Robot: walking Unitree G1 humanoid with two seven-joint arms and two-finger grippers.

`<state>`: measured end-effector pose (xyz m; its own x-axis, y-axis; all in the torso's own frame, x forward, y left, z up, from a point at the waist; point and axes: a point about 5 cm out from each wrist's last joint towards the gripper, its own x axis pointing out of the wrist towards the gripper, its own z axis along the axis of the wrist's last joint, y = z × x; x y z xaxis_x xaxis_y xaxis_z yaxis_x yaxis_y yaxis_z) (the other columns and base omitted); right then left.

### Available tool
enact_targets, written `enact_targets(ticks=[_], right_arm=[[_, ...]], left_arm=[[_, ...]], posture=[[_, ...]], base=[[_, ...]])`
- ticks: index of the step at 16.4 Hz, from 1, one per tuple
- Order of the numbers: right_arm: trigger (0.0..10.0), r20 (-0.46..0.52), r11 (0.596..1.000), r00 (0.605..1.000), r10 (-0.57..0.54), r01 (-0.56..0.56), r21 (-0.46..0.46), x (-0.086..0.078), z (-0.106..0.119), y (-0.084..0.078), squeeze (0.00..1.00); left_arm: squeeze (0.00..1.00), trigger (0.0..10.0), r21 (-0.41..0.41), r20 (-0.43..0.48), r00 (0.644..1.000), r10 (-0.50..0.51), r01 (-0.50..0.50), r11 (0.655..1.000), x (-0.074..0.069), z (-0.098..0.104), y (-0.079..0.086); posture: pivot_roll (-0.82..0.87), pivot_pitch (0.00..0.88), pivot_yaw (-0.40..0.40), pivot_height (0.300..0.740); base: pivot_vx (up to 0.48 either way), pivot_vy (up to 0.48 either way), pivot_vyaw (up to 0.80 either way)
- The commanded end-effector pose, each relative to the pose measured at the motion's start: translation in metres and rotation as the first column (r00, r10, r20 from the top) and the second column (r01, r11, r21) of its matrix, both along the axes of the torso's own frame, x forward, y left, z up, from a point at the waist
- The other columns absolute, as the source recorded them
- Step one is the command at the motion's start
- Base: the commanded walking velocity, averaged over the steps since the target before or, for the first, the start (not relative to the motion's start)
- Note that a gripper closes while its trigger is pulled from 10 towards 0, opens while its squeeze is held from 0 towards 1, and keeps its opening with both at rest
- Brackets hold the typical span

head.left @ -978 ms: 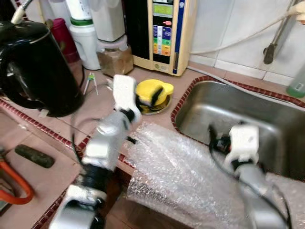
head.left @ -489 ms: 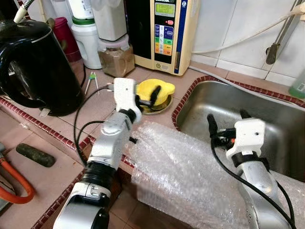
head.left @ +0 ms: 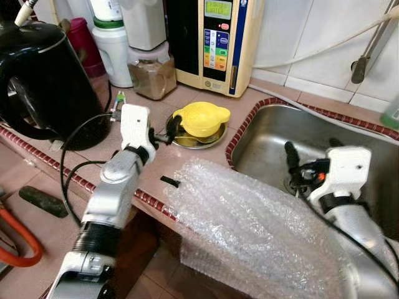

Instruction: Kitchen organization

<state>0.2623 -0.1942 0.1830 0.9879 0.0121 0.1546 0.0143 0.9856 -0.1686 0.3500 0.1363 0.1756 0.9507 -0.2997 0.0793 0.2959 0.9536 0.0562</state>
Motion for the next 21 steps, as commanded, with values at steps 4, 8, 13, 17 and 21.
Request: enact_targets(ticks=[4, 8, 13, 17, 21], right_arm=[[10.0, 0.021, 0.995, 0.998, -0.059, 0.061, -0.074, 0.003, 0.017, -0.017, 0.00], [10.0, -0.016, 0.994, 0.996, -0.082, 0.081, -0.074, -0.007, -0.004, -0.006, 0.00], [10.0, -0.032, 0.998, 0.999, -0.035, 0.036, 0.051, -0.011, -0.012, 0.014, 0.00], [10.0, 0.000, 0.998, 1.000, -0.018, 0.018, 0.054, -0.007, -0.004, 0.027, 0.00], [10.0, 0.014, 0.997, 0.999, -0.031, 0.029, 0.070, -0.013, -0.002, 0.027, 0.00]], left_arm=[[0.00, 10.0, 0.063, 0.021, 0.999, -0.035, 0.034, 0.997, -0.032, -0.008, -0.001], [0.00, 10.0, 0.055, 0.055, 0.998, 0.044, -0.047, 0.997, -0.052, -0.011, 0.008], [0.00, 10.0, 0.020, 0.052, 0.988, 0.143, -0.144, 0.989, -0.053, -0.007, 0.013], [0.00, 10.0, -0.049, 0.033, 0.985, 0.172, -0.170, 0.984, -0.024, 0.005, 0.007], [0.00, 10.0, -0.092, 0.013, 0.982, 0.191, -0.189, 0.978, 0.007, 0.016, 0.000]], posture=[[-0.05, 0.081, 0.034, 0.740], [0.00, 0.053, 0.024, 0.740], [0.02, 0.053, 0.022, 0.740], [-0.02, 0.065, 0.037, 0.740], [-0.07, 0.082, 0.057, 0.740]], base=[[0.000, 0.000, 0.00], [0.000, 0.000, 0.00], [0.000, 0.000, 0.00], [0.000, 0.000, -0.20], [0.000, 0.000, -0.25]])
